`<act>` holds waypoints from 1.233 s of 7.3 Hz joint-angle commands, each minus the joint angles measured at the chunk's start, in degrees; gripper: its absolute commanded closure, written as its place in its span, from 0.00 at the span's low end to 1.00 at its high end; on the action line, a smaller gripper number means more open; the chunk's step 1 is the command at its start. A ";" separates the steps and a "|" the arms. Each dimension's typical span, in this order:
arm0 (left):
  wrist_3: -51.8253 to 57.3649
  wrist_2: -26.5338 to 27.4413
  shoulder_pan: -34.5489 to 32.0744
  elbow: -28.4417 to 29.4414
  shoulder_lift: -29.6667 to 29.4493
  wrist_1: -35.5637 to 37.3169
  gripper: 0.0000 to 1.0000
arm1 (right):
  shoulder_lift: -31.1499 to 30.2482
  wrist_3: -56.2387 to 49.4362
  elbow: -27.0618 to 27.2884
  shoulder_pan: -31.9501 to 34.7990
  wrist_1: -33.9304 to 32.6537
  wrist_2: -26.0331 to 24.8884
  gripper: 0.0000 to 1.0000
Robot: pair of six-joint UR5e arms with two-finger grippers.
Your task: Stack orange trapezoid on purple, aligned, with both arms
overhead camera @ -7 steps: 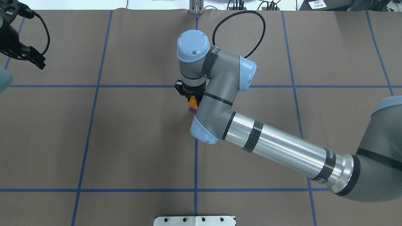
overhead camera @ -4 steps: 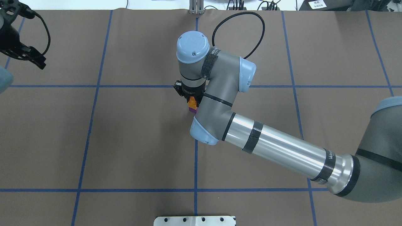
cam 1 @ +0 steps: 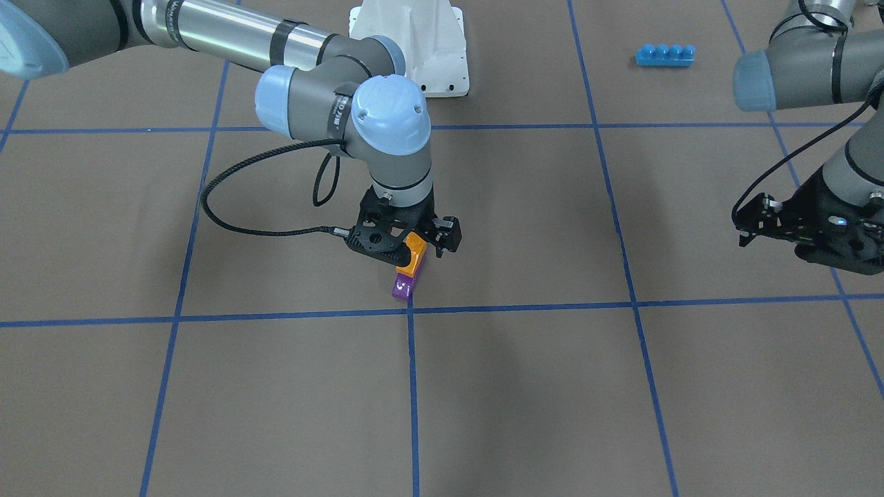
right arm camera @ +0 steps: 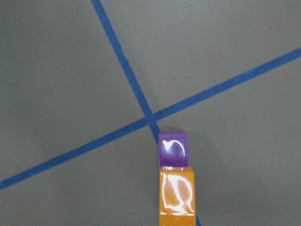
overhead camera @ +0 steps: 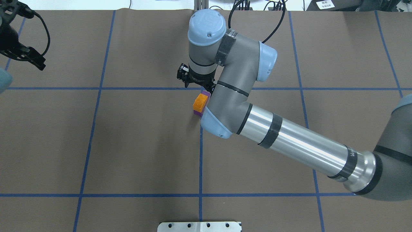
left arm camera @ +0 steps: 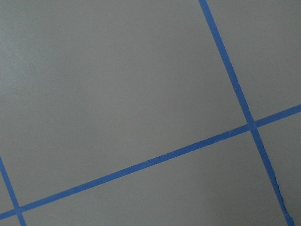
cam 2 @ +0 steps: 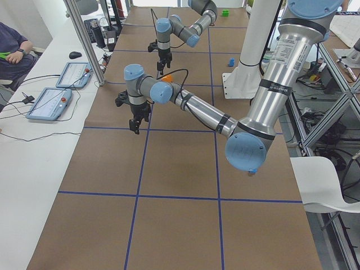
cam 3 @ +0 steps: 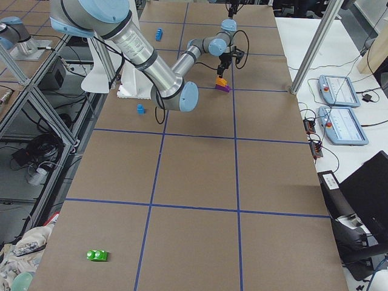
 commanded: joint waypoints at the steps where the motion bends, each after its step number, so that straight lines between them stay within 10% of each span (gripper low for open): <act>1: 2.26 -0.11 -1.69 -0.06 0.20 -0.03 0.00 | -12.44 -9.14 13.65 4.85 -1.46 0.96 0.00; 9: 17.05 -8.10 -19.88 0.47 12.29 -0.64 0.00 | -48.88 -73.29 17.67 38.50 0.65 21.59 0.00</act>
